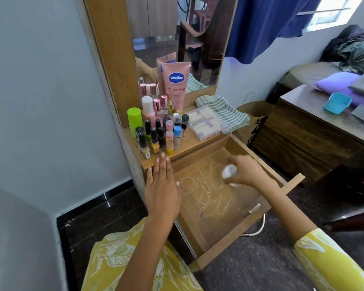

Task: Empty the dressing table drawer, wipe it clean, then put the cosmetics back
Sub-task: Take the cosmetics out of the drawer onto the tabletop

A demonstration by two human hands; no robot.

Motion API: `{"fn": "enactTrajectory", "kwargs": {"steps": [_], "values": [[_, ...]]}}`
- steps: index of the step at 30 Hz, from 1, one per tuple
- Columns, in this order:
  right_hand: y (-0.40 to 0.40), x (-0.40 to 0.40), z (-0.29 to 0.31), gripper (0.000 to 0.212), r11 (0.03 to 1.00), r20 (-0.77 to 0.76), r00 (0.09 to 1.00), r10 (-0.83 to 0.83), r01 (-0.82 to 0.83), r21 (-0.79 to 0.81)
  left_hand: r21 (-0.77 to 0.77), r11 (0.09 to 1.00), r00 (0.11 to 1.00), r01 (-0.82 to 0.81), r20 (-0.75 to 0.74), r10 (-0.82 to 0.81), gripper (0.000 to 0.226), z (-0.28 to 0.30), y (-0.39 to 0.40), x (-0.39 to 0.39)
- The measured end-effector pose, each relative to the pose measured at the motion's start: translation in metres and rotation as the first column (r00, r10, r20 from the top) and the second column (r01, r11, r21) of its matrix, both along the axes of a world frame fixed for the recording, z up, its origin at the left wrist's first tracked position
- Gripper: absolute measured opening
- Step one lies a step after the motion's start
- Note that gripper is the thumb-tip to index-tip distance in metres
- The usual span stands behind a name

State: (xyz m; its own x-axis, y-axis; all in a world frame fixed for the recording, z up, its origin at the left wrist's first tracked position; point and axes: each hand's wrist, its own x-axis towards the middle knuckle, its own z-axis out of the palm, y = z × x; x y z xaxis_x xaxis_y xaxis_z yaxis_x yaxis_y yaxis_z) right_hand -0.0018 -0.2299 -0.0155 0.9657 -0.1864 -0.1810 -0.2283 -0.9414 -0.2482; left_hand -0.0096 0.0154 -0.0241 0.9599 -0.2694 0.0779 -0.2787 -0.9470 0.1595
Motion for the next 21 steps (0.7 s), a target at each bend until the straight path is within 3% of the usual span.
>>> {"fn": "enactTrajectory", "kwargs": {"steps": [3, 7, 12, 16, 21], "values": [[0.024, 0.013, 0.030, 0.053, 0.989, 0.252, 0.965, 0.065, -0.097, 0.115, -0.002, 1.000, 1.000, -0.007, -0.018, 0.007, 0.065, 0.000, -0.001, 0.000], [0.043, 0.042, 0.050, 0.049, 0.966, 0.509, 0.860, -0.019, -0.116, 0.232, 0.011, 1.000, 0.999, -0.017, -0.045, 0.017, 0.065, 0.001, -0.002, 0.001], [0.049, 0.085, 0.045, 0.038, 0.982, 0.588, 0.808, -0.039, -0.079, 0.173, -0.019, 1.000, 0.999, -0.013, -0.040, 0.012, 0.064, 0.000, -0.001, 0.001], [0.052, 0.102, 0.028, 0.028, 0.977, 0.595, 0.799, -0.090, -0.045, 0.208, -0.058, 0.998, 1.000, -0.015, -0.025, 0.013, 0.064, -0.001, -0.001, 0.001], [0.051, 0.090, 0.018, 0.030, 0.962, 0.622, 0.764, -0.173, -0.005, 0.273, -0.057, 0.998, 1.000, -0.016, -0.013, 0.015, 0.063, -0.003, -0.001, 0.001]]}}
